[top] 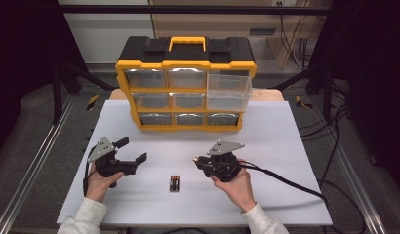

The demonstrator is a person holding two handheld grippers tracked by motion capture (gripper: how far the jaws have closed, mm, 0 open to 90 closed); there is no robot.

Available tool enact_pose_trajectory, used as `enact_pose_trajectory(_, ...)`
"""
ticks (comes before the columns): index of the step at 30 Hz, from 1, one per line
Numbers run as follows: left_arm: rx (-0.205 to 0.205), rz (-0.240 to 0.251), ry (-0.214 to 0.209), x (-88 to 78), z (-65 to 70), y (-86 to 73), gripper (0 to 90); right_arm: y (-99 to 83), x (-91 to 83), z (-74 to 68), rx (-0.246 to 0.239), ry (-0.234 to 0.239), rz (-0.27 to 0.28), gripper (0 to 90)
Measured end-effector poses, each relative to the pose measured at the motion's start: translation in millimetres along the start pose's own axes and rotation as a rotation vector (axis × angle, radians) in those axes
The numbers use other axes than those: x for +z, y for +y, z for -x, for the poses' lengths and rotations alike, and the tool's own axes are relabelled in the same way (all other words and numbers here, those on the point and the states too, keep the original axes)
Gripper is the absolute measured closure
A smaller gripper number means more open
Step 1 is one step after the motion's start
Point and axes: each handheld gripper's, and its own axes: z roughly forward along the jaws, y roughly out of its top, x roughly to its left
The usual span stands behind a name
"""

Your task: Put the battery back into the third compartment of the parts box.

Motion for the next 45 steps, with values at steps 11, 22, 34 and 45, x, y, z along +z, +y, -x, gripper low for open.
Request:
enact_pose_trajectory(11,0.0,-0.001,0.0,0.2,-0.1,-0.2,2.2,26.3,-40.7,17.7,0.024,-0.023,0.099,77.4)
enact_pose_trajectory(22,0.0,-0.003,-0.001,0.5,0.0,-0.4,2.1,56.9,-78.2,28.8,0.011,-0.066,0.165,77.4)
enact_pose_trajectory(34,0.001,-0.003,0.0,0.4,0.0,-0.5,2.0,92.2,-104.9,35.6,-0.001,-0.11,0.223,77.4)
enact_pose_trajectory(45,0.0,-0.003,-0.001,0.4,0.0,-0.4,2.0,124.5,-119.3,45.5,-0.002,-0.153,0.27,77.4)
